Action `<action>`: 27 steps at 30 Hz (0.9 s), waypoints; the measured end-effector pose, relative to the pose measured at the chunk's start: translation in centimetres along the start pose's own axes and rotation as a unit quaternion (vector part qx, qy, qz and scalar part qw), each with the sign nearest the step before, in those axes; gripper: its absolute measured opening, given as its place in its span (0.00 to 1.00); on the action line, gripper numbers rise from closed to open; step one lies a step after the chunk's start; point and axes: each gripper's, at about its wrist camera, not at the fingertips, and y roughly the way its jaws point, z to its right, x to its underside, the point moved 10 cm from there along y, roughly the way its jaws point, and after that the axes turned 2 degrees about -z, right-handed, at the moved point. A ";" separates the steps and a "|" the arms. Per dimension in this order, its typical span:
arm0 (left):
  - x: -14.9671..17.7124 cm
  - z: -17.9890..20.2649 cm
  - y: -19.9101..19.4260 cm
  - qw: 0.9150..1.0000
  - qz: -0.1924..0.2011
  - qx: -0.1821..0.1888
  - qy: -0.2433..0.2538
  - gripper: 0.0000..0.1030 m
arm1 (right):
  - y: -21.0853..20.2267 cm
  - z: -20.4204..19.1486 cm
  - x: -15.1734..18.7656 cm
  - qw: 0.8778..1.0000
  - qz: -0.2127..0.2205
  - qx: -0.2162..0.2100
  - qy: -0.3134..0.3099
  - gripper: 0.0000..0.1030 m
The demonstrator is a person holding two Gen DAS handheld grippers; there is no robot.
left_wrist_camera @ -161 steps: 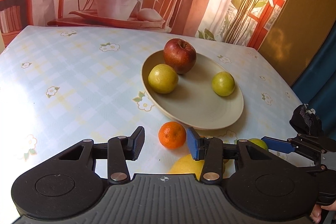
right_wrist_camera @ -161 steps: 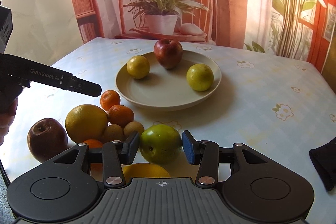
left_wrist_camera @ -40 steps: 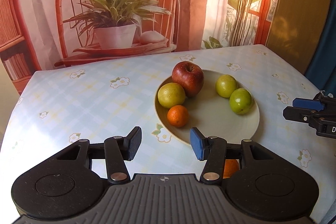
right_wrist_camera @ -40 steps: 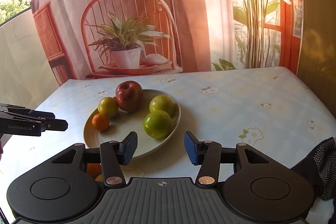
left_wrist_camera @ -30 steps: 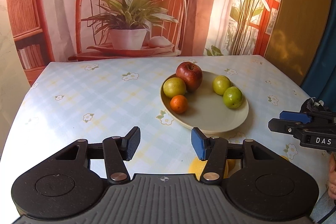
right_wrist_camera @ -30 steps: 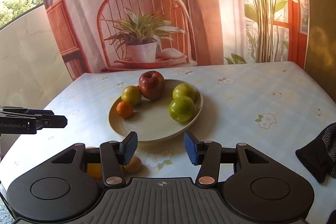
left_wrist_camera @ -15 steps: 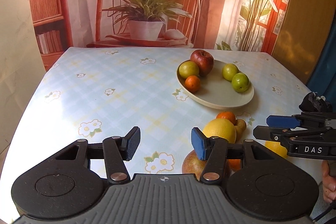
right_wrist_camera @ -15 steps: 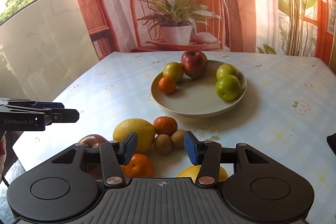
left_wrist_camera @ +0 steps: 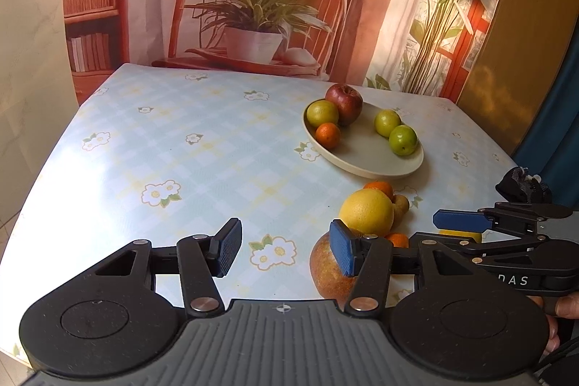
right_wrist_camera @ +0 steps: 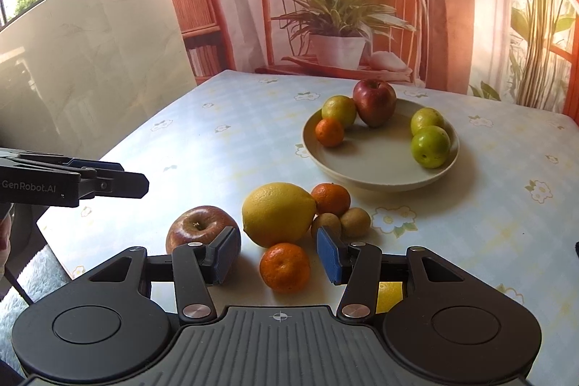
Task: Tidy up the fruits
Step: 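Close both tools on a large red-brown apple from opposite sides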
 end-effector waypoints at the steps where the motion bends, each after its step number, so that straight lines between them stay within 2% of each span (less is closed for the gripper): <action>1: 0.0 0.0 0.1 1.000 0.000 0.003 0.001 0.54 | 0.0 -0.2 0.2 1.000 -0.003 -0.001 -0.001 0.45; 11: 0.5 0.0 2.3 0.999 -0.032 0.031 -0.009 0.54 | 1.7 -2.7 2.5 0.997 -0.059 -0.038 -0.024 0.44; 19: 0.7 0.8 3.3 0.996 -0.047 0.071 -0.031 0.53 | 3.0 -4.1 3.1 0.993 -0.079 -0.076 -0.039 0.44; 24: 0.7 1.4 4.2 0.993 -0.058 0.091 -0.038 0.53 | 4.0 -4.4 3.3 0.992 -0.085 -0.081 -0.046 0.44; 25: 0.8 1.4 4.5 0.993 -0.061 0.096 -0.043 0.50 | 4.2 -4.4 3.4 0.992 -0.085 -0.082 -0.047 0.44; 26: 0.9 1.4 4.8 0.991 -0.066 0.102 -0.048 0.43 | 4.3 -4.4 3.4 0.992 -0.086 -0.082 -0.048 0.44; 27: 1.0 1.3 5.0 0.990 -0.071 0.109 -0.055 0.41 | 4.5 -4.4 3.5 0.992 -0.085 -0.081 -0.050 0.44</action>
